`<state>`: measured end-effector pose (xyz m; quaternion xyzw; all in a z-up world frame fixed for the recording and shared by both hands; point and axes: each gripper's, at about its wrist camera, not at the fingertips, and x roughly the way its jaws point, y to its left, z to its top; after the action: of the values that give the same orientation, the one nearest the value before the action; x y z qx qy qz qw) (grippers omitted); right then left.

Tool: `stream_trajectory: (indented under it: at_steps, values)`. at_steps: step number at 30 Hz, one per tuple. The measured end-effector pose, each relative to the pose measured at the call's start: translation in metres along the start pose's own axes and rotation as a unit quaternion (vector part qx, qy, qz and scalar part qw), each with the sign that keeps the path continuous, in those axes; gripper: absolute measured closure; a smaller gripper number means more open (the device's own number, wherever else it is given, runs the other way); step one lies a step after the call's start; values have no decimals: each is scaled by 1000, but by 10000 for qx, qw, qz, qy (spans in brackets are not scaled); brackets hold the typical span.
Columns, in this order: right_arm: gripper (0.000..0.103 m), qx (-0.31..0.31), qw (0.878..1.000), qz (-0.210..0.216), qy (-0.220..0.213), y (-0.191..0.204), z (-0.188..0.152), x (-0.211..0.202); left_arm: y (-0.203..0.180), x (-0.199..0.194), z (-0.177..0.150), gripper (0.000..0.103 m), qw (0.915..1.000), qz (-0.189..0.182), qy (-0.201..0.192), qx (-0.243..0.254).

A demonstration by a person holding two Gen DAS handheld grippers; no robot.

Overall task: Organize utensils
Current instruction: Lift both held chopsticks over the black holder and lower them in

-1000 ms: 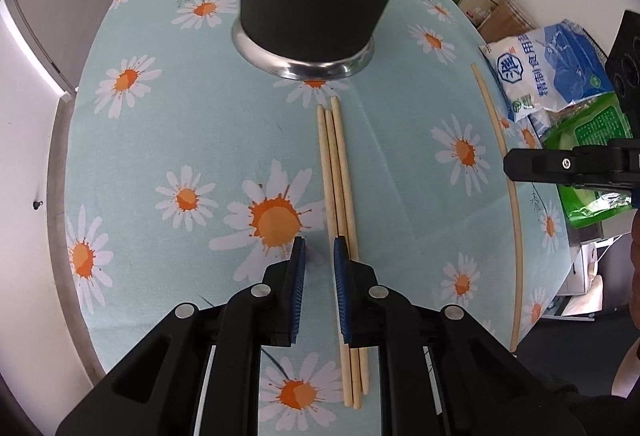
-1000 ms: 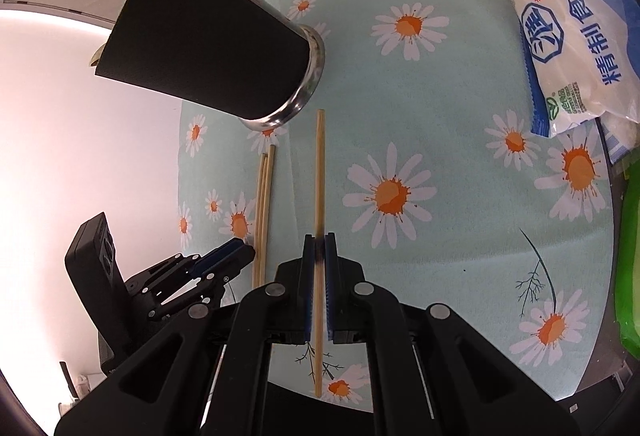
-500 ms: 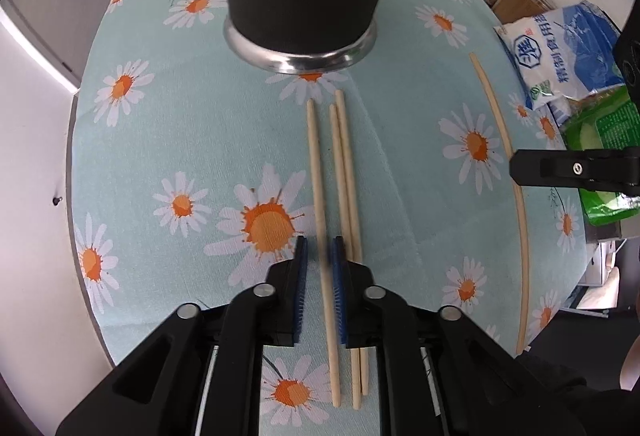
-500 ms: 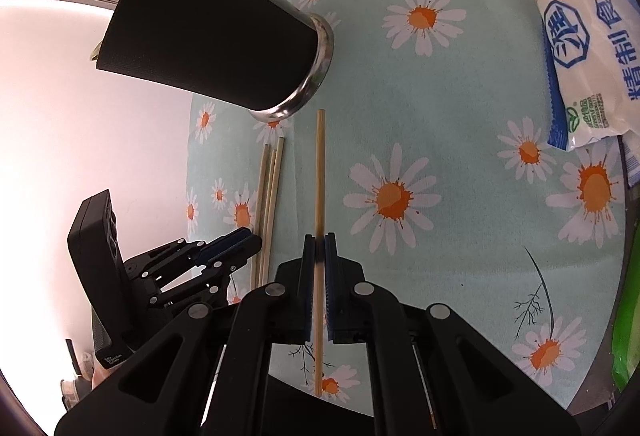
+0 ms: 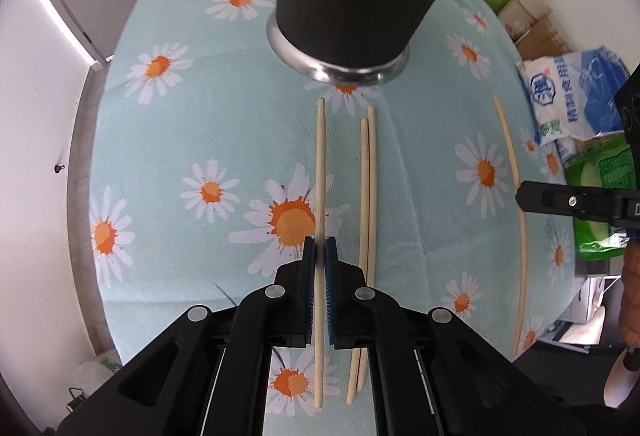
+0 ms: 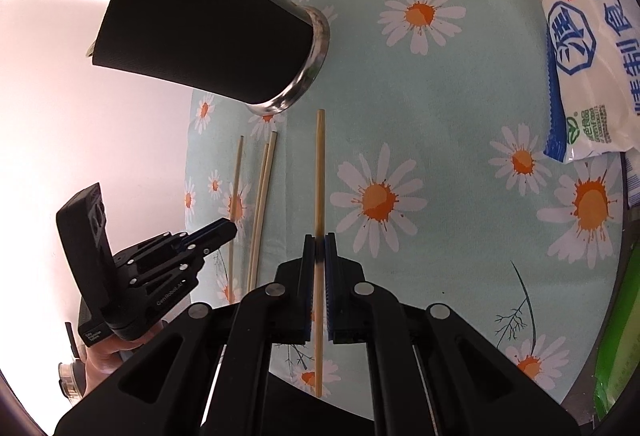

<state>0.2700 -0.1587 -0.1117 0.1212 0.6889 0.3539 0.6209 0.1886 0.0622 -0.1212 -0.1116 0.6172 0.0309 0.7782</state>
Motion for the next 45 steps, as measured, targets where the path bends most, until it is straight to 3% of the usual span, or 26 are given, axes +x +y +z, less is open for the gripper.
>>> stream_trajectory:
  at_steps: [11, 21, 29, 35, 45]
  values:
    - [97, -280, 9982, -321, -411, 50, -9, -17, 18, -48, -9, 99, 9951, -588, -793, 31]
    - [97, -728, 9907, -360, -1094, 114, -15, -29, 29, -99, -7, 99, 9799, -1179, -1564, 371]
    - [97, -1000, 9823, -244, -1566, 152, -12, -31, 39, -122, 4, 99, 9680, -1501, -1918, 603]
    - [97, -1238, 9716, -81, -2016, 174, -2, -44, 39, -144, 19, 99, 9552, -1693, -2303, 774]
    - [97, -1691, 9389, 132, -2996, 202, 23, -83, 38, -173, 61, 99, 9280, -2001, -3025, 853]
